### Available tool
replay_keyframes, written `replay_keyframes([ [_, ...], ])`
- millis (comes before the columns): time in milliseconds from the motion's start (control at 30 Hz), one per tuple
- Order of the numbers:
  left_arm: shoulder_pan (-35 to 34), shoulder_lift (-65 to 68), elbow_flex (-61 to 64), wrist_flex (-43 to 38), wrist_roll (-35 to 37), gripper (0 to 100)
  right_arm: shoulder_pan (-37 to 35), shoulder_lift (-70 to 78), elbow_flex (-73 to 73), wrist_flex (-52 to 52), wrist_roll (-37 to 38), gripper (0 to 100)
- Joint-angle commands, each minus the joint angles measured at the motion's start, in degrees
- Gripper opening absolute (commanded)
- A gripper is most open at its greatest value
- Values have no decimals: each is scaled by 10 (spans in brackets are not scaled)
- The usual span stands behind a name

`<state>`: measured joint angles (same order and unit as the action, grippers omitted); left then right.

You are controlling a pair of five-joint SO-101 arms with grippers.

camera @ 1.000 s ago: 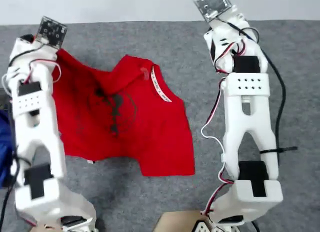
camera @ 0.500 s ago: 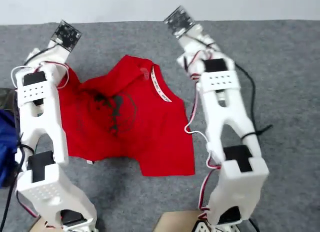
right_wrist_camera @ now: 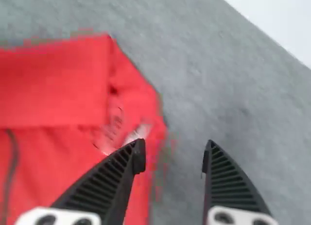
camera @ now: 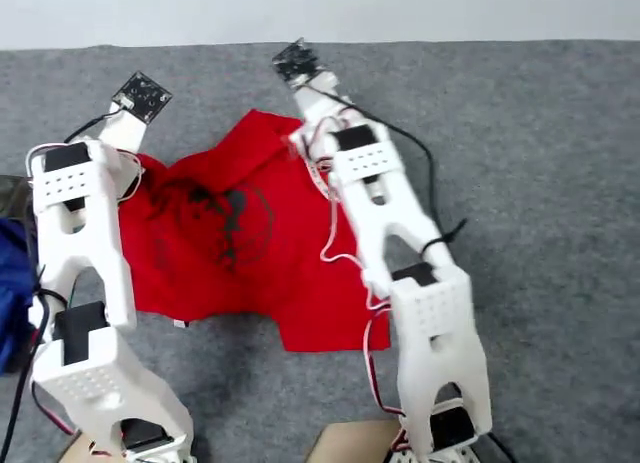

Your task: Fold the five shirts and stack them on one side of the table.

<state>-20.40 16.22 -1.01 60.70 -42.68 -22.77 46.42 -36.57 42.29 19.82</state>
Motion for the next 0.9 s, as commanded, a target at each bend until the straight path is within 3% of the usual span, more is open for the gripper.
replay_keyframes([
  [0, -2, -4, -26, 4, 0, 4, -36, 41, -99, 3, -7, 207],
  [467, -3, -4, -25, 6, 24, 4, -69, 319, -382, 2, 40, 203],
  [567, -3, -4, -25, 6, 24, 4, -68, 340, -400, 2, 53, 135],
  [700, -4, -4, -25, 6, 24, 4, -73, 344, -402, 2, 141, 3],
  [867, -4, -4, -25, 5, 24, 4, -57, 329, -412, 18, 152, 11],
])
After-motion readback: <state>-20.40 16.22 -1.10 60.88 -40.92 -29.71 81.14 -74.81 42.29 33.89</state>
